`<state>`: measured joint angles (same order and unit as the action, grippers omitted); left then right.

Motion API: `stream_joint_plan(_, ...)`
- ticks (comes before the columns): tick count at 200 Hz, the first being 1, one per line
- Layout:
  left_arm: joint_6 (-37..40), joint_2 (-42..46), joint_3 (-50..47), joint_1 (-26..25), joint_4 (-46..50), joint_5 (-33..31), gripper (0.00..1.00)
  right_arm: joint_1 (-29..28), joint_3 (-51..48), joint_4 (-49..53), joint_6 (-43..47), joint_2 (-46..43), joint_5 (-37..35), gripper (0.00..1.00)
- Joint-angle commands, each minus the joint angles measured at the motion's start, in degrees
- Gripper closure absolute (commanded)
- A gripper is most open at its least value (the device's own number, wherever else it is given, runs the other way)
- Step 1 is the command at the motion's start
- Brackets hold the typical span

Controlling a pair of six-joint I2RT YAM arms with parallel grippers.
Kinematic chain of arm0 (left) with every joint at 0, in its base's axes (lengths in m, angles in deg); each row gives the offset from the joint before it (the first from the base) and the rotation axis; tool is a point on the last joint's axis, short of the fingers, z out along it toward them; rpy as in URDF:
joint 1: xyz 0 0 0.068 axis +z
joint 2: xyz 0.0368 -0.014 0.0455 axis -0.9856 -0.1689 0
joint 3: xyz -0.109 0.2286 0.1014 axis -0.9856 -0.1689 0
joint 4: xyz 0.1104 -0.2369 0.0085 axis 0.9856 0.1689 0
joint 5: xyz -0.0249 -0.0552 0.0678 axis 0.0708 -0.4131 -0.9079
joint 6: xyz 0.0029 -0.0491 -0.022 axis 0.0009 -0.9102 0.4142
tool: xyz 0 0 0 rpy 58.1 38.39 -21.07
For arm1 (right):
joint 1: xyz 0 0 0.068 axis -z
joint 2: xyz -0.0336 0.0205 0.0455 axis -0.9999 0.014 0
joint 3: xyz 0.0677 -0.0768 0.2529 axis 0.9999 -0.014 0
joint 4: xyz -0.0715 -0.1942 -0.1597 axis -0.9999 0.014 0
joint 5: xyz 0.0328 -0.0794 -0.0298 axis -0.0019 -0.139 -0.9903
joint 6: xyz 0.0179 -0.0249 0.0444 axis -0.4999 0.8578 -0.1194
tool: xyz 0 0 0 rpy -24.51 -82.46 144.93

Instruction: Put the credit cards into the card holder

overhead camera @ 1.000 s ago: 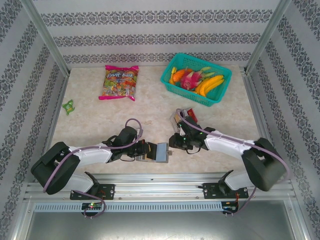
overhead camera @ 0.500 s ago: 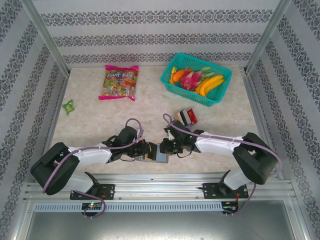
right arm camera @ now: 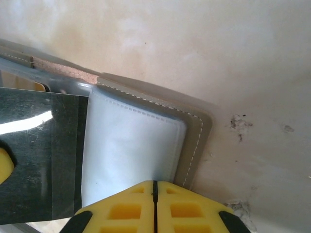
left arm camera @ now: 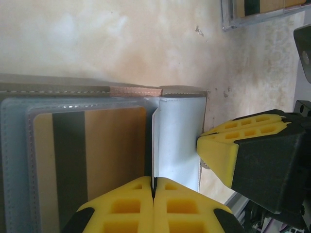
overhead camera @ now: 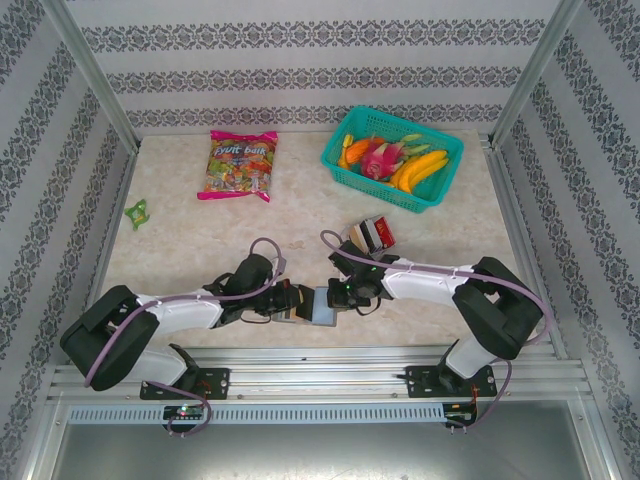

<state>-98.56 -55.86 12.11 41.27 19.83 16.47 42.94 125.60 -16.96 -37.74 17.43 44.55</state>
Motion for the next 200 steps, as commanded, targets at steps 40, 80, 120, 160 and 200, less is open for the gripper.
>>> stream_joint_plan(40, -4.6, 3.0, -4.4, -0.2, -5.4, -0.1, 1.00, 0.3, -0.5, 5.9, 1.0, 2.1, -6.2, 0.94)
stream_joint_plan(80, -4.2, 4.3, -5.7, 0.5, -5.3, -0.2, 1.00, 0.6, -0.2, 6.2, 1.4, 2.2, -7.1, 0.95)
stream_joint_plan(120, -4.4, 0.6, -5.1, 0.5, -9.8, 0.5, 0.99, 1.6, 0.9, 7.3, 3.3, 2.8, -7.5, 0.96)
stream_joint_plan(160, -6.6, -4.7, -3.9, 0.5, -14.7, 1.5, 0.99, 3.2, 0.7, 8.1, 5.2, 3.4, -7.9, 0.96)
stream_joint_plan(200, -7.5, -5.8, -4.2, 0.4, -17.1, 0.1, 0.99, 3.7, 0.2, 7.6, 5.9, 3.9, -7.7, 0.97)
